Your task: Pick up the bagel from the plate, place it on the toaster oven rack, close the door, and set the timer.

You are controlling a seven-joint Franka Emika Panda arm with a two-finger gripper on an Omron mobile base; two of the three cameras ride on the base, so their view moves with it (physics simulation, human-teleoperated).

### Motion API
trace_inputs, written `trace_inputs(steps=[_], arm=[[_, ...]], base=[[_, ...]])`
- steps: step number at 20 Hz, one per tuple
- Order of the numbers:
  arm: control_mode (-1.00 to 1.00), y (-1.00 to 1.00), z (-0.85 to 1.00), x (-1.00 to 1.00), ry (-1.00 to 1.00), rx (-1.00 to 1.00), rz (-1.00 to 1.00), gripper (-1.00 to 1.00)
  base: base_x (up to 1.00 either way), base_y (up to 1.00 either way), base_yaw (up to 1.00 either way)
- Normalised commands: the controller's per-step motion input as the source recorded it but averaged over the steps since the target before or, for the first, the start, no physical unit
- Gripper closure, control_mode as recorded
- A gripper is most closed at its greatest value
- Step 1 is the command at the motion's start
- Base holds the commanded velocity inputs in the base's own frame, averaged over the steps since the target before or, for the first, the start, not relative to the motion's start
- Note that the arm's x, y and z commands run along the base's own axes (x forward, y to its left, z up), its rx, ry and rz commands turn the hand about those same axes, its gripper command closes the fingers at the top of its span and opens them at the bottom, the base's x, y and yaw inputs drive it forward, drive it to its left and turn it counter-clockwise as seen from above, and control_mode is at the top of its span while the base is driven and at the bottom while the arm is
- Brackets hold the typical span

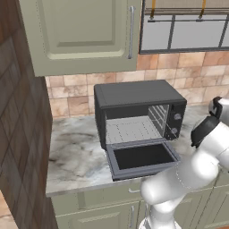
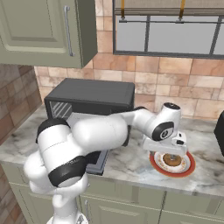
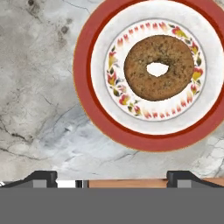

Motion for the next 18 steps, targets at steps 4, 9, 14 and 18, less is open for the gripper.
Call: trace_inputs(steps=[4, 9, 14, 18], arm=[[-1.0, -0.11, -0.28, 0.0, 0.06, 0.05, 0.0, -1.0], [-1.0, -0.06, -0.15, 0.05, 0.01, 0.03, 0.0, -1.0], [-1.0, -0.08, -0.03, 0.11, 0.0, 0.01, 0.0, -1.0], [-1.0, -0.16, -0.04, 0.11, 0.0, 0.0, 0.0, -1.0]], base=[[0.0, 0.0, 0.0], [0.0, 0.0, 0.0], [0.0, 0.0, 0.0], [0.0, 0.0, 0.0]])
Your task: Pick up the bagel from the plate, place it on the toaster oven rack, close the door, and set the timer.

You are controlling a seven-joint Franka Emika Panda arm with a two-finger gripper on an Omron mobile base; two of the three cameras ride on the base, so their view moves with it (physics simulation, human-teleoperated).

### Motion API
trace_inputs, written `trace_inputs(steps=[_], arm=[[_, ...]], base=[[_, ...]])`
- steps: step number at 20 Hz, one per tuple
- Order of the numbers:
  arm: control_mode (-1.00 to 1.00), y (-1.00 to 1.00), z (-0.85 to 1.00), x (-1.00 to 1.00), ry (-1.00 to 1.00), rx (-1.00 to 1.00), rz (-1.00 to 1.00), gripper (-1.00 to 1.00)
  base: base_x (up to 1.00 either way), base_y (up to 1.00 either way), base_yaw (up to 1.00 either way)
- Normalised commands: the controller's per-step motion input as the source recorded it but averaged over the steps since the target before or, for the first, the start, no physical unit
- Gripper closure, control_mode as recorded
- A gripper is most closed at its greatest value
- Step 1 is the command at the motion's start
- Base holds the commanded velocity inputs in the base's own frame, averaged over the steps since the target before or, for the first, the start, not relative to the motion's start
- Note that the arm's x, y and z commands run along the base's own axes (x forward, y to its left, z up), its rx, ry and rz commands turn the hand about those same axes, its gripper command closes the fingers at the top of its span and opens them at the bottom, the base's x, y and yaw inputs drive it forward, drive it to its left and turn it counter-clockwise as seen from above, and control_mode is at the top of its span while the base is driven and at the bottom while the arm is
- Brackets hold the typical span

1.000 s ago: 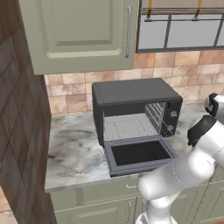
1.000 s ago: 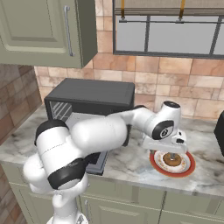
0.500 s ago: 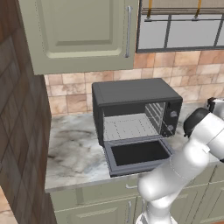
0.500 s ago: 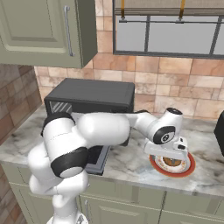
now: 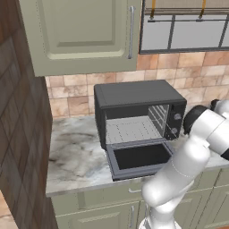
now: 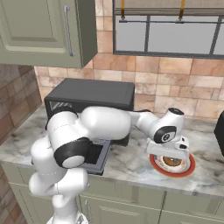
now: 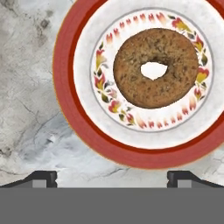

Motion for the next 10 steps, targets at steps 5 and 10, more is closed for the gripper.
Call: trace_inputs(steps=[5, 10], arm=[[-1.0, -0.15, -0.02, 0.17, 0.0, 0.0, 0.0, -1.0], [-1.0, -0.04, -0.06, 0.15, -0.01, 0.0, 0.0, -1.0]], base=[[0.0, 0.0, 0.0], [0.0, 0.0, 0.0]])
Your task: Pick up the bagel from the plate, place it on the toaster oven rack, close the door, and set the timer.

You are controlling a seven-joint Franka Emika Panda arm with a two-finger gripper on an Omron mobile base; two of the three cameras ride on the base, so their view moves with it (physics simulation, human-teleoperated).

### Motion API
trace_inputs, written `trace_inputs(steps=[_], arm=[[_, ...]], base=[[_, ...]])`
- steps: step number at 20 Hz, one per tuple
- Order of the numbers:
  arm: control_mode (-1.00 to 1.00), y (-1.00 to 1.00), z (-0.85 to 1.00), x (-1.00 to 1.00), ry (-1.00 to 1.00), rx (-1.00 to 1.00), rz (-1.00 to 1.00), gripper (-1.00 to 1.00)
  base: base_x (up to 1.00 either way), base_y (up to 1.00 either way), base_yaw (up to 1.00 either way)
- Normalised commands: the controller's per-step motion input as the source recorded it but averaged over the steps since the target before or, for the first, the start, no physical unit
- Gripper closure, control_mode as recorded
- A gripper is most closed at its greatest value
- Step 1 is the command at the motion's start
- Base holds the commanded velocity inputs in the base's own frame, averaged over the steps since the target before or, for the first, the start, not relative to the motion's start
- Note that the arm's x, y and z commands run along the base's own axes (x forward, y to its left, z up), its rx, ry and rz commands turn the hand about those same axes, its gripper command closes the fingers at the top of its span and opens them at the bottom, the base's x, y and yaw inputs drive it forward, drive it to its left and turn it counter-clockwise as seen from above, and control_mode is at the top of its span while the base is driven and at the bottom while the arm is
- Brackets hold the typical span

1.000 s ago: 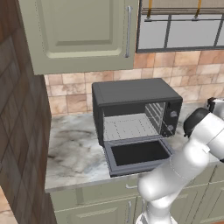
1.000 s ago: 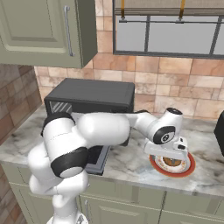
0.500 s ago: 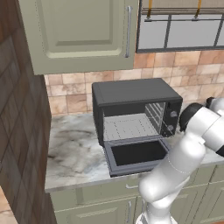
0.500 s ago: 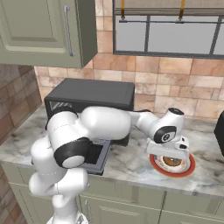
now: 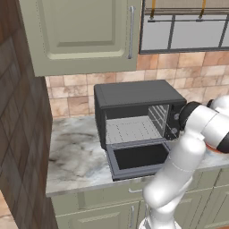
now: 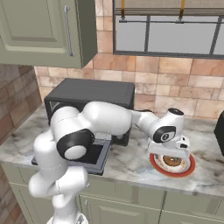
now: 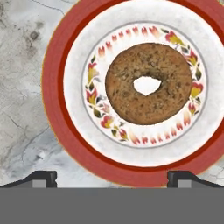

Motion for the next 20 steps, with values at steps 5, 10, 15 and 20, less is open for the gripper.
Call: trace_inputs(steps=[5, 10, 15, 20], arm=[[-1.0, -0.02, -0.08, 0.19, -0.02, 0.01, 0.0, -1.0], [-1.0, 0.0, -0.08, 0.32, 0.0, 0.01, 0.0, -1.0], [-1.0, 0.0, -0.11, 0.35, -0.02, 0.0, 0.0, -1.0], [-1.0, 0.0, -0.19, 0.21, 0.0, 0.02, 0.0, -1.0]], base=[[0.0, 0.0, 0.0], [0.0, 0.0, 0.0], [0.0, 0.0, 0.0], [0.0, 0.0, 0.0]])
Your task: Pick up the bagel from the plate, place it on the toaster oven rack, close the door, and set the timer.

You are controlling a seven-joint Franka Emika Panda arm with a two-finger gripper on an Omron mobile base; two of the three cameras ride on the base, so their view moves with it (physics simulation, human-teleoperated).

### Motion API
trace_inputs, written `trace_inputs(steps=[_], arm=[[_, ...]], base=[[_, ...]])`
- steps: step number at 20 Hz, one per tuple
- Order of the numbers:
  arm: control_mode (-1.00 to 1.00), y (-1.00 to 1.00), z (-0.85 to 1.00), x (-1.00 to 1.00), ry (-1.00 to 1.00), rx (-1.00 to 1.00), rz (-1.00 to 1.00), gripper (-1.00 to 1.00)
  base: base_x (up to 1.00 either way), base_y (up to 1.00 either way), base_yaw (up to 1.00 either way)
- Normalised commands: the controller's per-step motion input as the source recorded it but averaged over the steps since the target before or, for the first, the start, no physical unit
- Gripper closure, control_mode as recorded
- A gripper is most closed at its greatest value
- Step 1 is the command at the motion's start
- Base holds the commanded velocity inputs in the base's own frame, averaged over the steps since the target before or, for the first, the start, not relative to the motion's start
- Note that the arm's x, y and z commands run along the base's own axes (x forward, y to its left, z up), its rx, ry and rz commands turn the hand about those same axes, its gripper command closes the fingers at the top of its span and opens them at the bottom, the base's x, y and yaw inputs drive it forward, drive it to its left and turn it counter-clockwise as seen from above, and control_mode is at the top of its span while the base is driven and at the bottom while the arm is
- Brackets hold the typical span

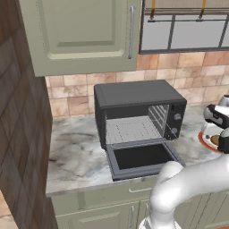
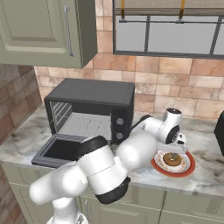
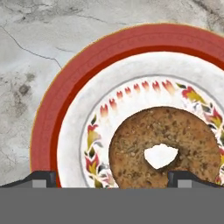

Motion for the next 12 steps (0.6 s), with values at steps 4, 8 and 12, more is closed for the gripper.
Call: trace_inputs(steps=[4, 8, 12], arm=[[-1.0, 0.0, -0.26, 0.0, 0.01, 0.03, 0.0, -1.0], [-1.0, 0.0, -0.18, 0.0, 0.05, 0.0, -0.01, -1.0], [-1.0, 0.0, -0.17, 0.0, 0.04, 0.0, 0.0, -1.0]], base=[[0.0, 0.0, 0.0], [0.0, 0.0, 0.0], [0.0, 0.0, 0.0]])
